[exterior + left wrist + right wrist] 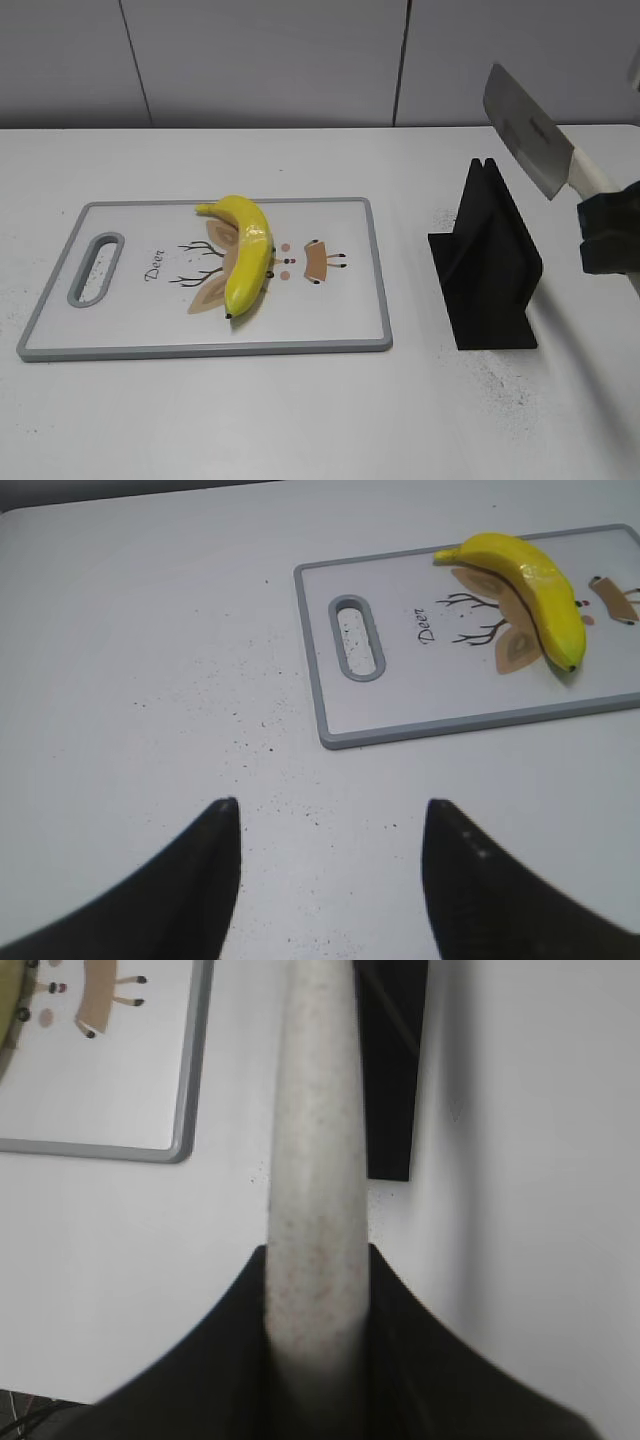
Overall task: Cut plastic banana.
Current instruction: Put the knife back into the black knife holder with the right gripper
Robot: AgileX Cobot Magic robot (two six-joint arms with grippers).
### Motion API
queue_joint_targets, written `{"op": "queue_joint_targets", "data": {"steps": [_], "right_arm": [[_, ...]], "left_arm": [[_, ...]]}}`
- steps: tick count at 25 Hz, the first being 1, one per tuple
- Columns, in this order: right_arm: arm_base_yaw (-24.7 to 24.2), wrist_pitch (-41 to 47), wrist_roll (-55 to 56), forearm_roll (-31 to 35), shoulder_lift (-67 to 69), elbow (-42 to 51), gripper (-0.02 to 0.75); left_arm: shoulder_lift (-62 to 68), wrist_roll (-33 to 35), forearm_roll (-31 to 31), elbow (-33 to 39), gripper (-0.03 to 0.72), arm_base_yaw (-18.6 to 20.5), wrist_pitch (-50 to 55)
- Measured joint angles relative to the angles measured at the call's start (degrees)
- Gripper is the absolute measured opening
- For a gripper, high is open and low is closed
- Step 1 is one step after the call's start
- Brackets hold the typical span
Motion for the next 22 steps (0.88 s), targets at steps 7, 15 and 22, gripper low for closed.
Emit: {"op": "queue_joint_targets", "data": {"steps": [7, 15, 22], "right_arm": [[0.0, -4.6, 2.6, -0.9, 1.9, 1.7, 0.162], [0.0, -7.0, 2.8, -1.0, 9.4, 1.8, 0.162], [0.0, -9.2, 2.8, -1.2, 13.7, 1.8, 0.162]], "left_arm": [[0.0, 0.0, 0.0, 0.0, 0.553, 0.0, 0.0], [0.0, 0.0, 0.0, 0.0, 0.553, 0.0, -0.1], [0.0, 0.0, 0.0, 0.0, 0.553, 0.0, -0.1]]}}
